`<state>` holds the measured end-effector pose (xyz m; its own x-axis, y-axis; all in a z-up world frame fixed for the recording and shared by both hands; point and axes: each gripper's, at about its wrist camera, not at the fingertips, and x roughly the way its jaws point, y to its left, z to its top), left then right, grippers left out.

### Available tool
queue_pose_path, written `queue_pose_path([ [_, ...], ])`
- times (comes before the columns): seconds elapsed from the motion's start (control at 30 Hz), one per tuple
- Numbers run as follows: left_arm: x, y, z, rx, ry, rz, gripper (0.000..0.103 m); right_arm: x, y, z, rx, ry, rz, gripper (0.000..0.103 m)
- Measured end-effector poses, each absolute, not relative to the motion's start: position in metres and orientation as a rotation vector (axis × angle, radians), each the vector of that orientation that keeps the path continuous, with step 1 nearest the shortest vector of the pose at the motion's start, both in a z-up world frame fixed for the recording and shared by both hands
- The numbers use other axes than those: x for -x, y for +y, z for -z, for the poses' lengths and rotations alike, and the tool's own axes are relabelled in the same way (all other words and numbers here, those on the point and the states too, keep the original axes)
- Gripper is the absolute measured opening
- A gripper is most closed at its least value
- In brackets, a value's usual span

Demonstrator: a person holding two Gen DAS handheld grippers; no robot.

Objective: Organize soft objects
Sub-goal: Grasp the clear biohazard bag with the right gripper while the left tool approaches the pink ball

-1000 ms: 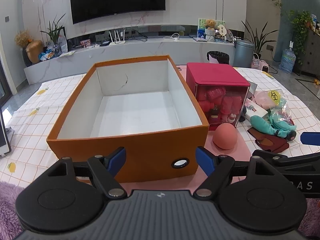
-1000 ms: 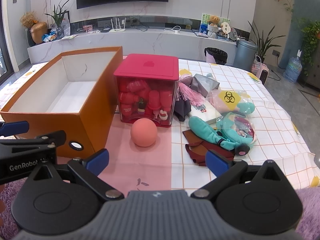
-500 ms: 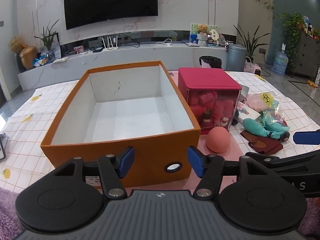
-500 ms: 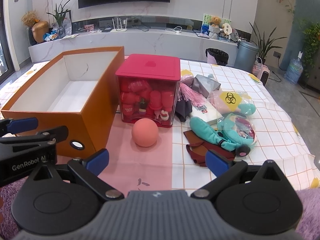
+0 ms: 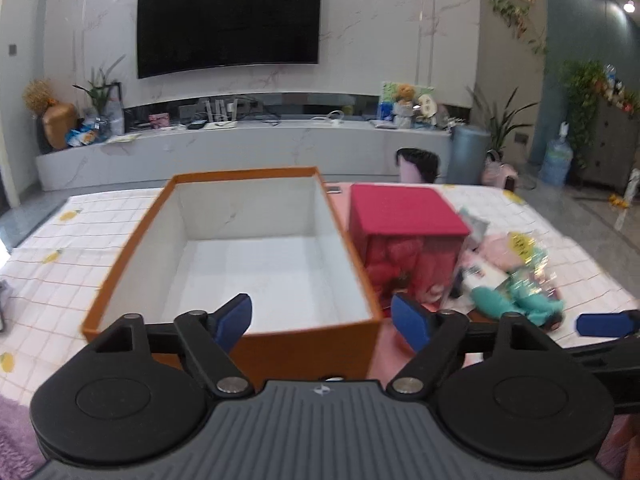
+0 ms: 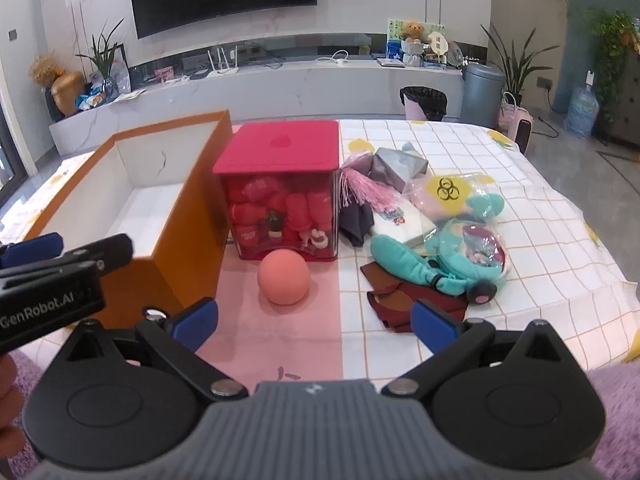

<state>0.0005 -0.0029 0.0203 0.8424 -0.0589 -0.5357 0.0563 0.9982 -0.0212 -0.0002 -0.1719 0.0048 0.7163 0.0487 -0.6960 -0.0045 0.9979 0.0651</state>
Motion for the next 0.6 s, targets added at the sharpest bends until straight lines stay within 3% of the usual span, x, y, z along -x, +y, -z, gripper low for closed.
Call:
queue_pose_path([
  [0.37, -0.027, -0.030, -0.039, 0.060, 0.588, 0.088, 0.096, -0.021, -0.234, -0.045, -0.094, 0.735, 0.072, 0.101],
  [0.6, -0.046, -0.060, -0.033, 0.028, 0.658, 0.194, 0.095, -0.080, -0.291, -0.046, -0.169, 0.803, 0.089, 0.101],
])
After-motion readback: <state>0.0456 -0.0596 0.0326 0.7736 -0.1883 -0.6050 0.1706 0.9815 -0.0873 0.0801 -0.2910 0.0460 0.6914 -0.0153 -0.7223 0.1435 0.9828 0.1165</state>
